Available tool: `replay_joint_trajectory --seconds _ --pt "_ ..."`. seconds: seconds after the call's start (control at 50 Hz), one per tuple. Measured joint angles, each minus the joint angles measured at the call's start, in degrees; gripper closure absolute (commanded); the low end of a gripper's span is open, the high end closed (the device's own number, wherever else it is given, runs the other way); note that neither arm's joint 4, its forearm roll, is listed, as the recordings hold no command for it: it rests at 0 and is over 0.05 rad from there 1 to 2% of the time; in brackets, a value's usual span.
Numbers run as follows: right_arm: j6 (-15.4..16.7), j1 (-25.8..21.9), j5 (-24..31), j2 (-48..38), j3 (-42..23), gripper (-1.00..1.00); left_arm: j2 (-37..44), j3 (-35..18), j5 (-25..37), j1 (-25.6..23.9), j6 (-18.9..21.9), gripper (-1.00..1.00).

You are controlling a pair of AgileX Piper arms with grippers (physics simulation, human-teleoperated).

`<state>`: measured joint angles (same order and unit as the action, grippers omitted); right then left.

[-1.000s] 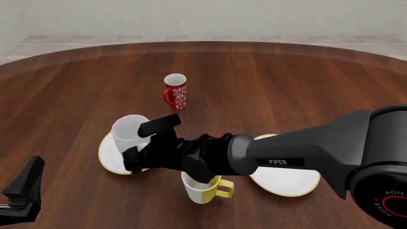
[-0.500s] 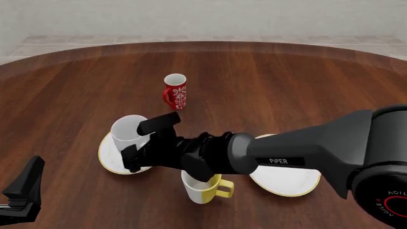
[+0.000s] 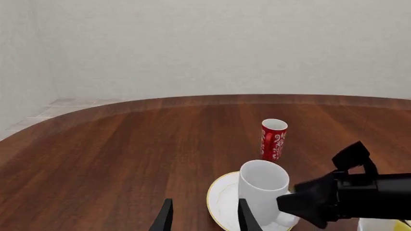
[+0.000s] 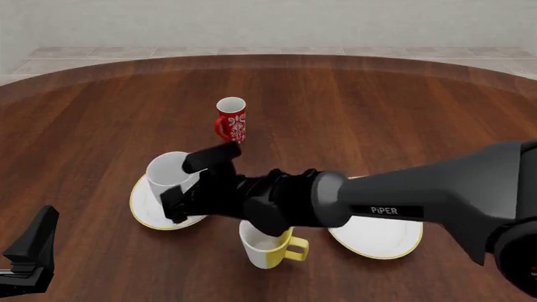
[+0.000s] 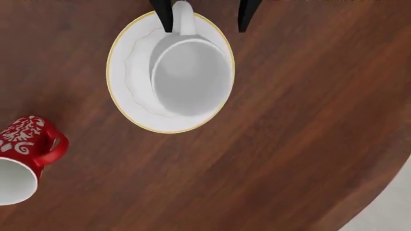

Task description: Put the white mug on the left plate.

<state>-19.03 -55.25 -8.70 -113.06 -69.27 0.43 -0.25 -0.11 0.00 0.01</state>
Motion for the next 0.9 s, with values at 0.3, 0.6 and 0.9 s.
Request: replay_joint_trajectory --seconds 0.3,0.6,0.9 --pt "3.2 1.6 1.8 7.1 3.1 -1.0 0.0 0.0 0.0 0.0 0.0 -1.0" --pt "7.1 3.8 3.1 18.1 9.5 -1.0 0.0 0.0 0.0 0.0 0.0 -1.0" --pt "10.1 6.7 3.5 31.9 18.6 -1.0 0.0 0.0 0.0 0.0 0.0 -1.0"
